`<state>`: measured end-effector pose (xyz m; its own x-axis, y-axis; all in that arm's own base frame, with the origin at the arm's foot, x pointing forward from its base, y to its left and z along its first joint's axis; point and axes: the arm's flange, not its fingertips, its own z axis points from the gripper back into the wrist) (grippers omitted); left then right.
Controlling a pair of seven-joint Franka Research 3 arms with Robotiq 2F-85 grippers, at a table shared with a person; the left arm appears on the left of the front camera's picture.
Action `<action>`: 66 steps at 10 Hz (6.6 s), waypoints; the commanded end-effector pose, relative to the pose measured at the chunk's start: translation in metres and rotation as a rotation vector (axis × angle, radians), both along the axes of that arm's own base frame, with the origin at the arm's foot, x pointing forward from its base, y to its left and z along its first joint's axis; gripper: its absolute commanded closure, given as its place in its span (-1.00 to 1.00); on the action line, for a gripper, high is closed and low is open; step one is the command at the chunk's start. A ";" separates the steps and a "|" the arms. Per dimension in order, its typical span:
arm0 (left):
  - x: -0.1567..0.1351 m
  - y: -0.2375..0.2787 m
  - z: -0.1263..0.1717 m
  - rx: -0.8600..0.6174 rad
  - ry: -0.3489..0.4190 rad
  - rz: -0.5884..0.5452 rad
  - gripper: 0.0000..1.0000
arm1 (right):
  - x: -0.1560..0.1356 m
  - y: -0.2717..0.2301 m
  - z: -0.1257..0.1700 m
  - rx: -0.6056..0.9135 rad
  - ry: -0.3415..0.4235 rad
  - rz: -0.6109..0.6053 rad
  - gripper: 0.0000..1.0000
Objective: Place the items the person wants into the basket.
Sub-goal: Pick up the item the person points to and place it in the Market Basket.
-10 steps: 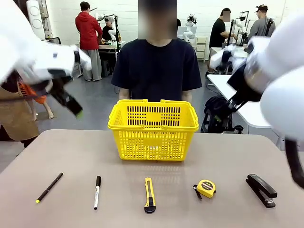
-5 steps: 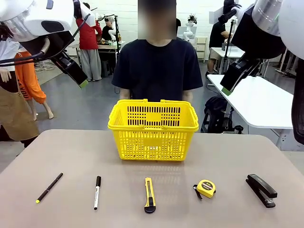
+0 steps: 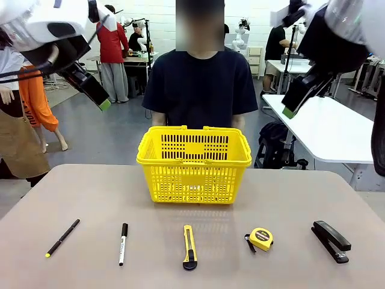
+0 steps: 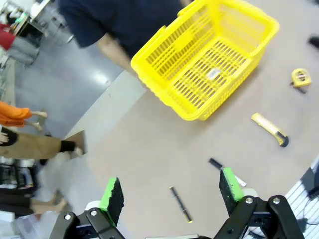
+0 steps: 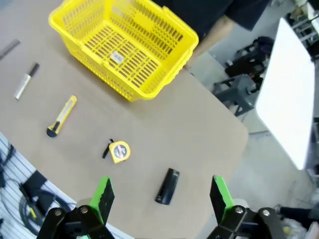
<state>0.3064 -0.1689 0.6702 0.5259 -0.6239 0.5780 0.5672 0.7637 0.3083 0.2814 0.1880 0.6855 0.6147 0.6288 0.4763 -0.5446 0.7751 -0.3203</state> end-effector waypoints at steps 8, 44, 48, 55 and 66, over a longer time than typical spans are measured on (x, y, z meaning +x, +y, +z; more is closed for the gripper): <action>-0.033 0.293 0.045 -0.492 0.176 -0.199 -1.00 | -0.077 -0.326 -0.016 0.810 -0.057 0.234 -1.00; 0.033 0.207 0.010 -0.273 0.543 0.097 -1.00 | -0.135 -0.411 -0.027 0.944 -0.149 0.013 -1.00; 0.074 0.011 -0.085 -0.076 0.605 0.417 -1.00 | -0.135 -0.411 -0.027 0.944 -0.149 0.013 -1.00; 0.054 -0.051 -0.133 -0.299 0.476 0.473 -1.00 | -0.135 -0.411 -0.027 0.944 -0.149 0.013 -1.00; 0.055 -0.131 -0.197 -0.271 0.605 0.604 -1.00 | -0.135 -0.411 -0.027 0.944 -0.149 0.013 -1.00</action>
<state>0.3589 -0.2788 0.4891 0.9737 -0.0827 0.2125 0.1092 0.9872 -0.1163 0.1460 -0.2248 0.6605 0.5131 -0.0482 0.8570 -0.5390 0.7590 0.3654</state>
